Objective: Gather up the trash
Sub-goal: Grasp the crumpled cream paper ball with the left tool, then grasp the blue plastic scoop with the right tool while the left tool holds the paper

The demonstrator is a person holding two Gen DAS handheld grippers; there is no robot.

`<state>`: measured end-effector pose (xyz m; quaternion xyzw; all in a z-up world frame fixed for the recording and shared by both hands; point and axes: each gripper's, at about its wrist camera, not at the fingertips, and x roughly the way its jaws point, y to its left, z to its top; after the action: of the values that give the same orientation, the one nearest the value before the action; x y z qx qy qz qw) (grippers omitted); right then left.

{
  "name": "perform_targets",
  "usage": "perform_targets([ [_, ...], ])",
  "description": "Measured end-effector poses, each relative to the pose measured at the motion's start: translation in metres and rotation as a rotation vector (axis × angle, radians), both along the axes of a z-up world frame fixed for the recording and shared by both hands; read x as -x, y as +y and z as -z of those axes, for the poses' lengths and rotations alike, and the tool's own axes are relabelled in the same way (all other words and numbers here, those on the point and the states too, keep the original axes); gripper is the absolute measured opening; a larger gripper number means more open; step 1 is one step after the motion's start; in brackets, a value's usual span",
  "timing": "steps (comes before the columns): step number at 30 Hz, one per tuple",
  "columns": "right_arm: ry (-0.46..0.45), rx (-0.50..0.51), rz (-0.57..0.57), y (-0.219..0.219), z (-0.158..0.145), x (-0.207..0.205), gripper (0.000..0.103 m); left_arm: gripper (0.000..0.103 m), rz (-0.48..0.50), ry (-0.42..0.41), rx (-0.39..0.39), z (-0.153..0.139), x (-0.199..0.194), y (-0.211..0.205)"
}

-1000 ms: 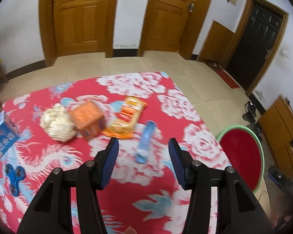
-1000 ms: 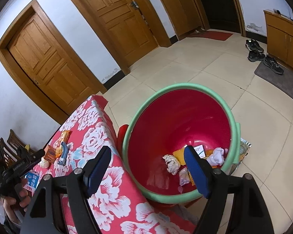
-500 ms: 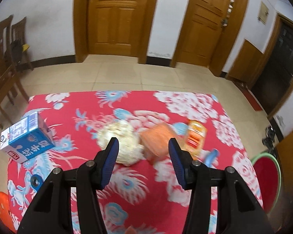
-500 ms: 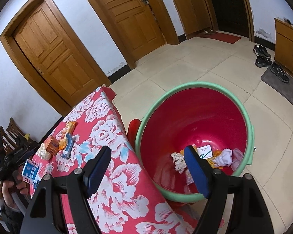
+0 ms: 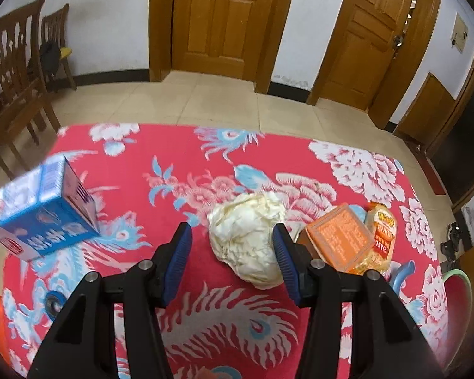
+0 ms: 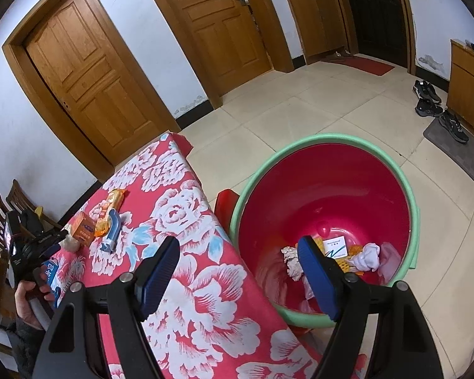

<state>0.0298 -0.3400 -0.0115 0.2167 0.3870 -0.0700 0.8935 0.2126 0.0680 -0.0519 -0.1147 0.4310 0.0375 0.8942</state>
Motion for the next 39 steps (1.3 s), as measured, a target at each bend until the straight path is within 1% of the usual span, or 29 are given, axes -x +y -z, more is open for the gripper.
perform_targets([
  [6, 0.009, 0.001, -0.024, 0.010, 0.002, -0.006, 0.079, 0.054, 0.033, 0.014, 0.059, 0.009, -0.003, -0.006],
  [10, 0.008, 0.008, -0.043, 0.016, 0.001, -0.009, 0.079, 0.054, 0.052, 0.040, 0.095, 0.016, -0.004, -0.009],
  [11, 0.006, 0.010, -0.049, 0.018, 0.000, -0.010, 0.079, 0.053, 0.057, 0.043, 0.095, 0.017, -0.003, -0.010],
  [13, 0.004, 0.015, -0.059, 0.021, -0.001, -0.012, 0.079, 0.042, 0.073, 0.038, 0.084, 0.016, -0.003, -0.012],
  [16, 0.003, 0.023, -0.078, 0.027, -0.003, -0.017, 0.079, 0.037, 0.088, 0.030, 0.091, 0.014, -0.001, -0.013],
  [23, -0.005, 0.049, -0.148, 0.049, -0.008, -0.034, 0.079, 0.036, 0.100, 0.004, 0.073, 0.000, 0.021, -0.013],
  [30, -0.006, 0.082, -0.251, 0.090, -0.010, -0.058, 0.079, 0.036, 0.043, -0.020, 0.059, -0.005, 0.044, 0.001],
  [33, 0.003, 0.085, -0.307, 0.113, -0.007, -0.072, 0.079, 0.036, 0.027, -0.037, 0.053, -0.005, 0.050, 0.007],
  [39, 0.048, 0.098, -0.363, 0.149, 0.007, -0.097, 0.079, 0.036, 0.014, -0.069, 0.027, -0.004, 0.056, 0.011],
])
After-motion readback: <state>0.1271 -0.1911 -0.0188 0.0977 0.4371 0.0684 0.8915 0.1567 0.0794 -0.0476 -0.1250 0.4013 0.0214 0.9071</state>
